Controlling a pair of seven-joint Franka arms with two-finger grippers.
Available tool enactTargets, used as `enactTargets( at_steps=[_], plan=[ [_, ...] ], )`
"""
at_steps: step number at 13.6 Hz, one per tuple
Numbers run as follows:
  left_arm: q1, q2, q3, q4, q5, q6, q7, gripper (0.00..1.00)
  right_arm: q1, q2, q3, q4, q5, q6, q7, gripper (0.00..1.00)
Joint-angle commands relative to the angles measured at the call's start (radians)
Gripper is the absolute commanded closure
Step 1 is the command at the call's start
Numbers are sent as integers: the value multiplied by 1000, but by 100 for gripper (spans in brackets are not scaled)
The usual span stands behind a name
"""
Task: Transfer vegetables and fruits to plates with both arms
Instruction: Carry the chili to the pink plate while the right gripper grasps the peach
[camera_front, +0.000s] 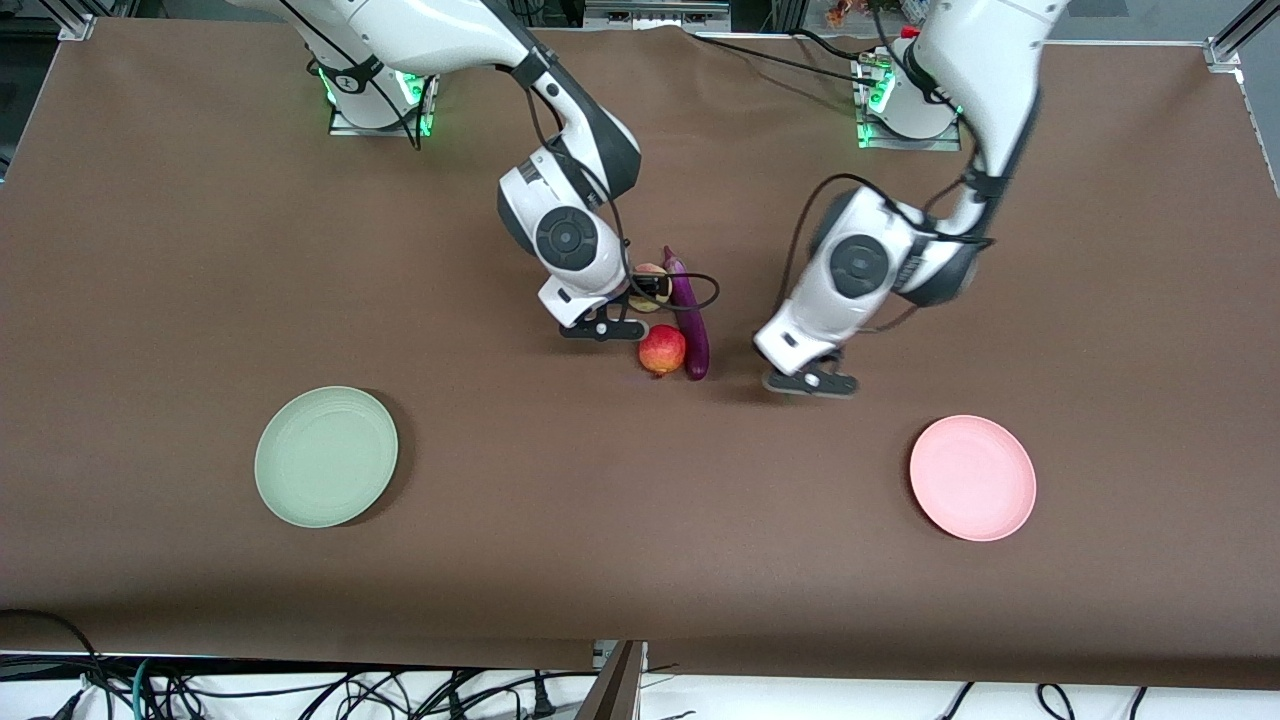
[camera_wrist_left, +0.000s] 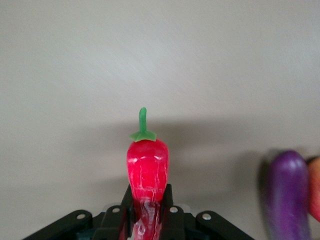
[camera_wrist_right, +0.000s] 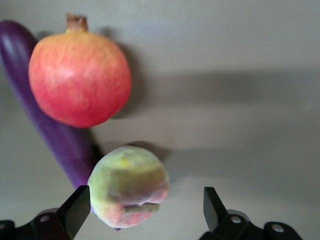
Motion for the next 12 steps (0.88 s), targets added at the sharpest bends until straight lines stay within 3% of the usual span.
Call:
enactTargets(
  at_steps=[1, 5, 10, 11, 12],
  plan=[
    [101, -4, -4, 91, 33, -74, 165, 99, 26, -3, -1, -17, 19, 40, 22, 0],
    [219, 74, -4, 264, 159, -91, 348, 99, 46, 25, -1, -16, 19, 51, 22, 0],
    [253, 259, 5, 495, 328, -88, 415, 100, 60, 63, -1, -14, 19, 95, 22, 0],
    [270, 280, 5, 498, 331, -82, 438, 100, 60, 65, -1, -13, 19, 95, 22, 7],
    [288, 286, 5, 498, 334, -82, 458, 100, 60, 66, -1, -13, 19, 97, 22, 20]
  ],
)
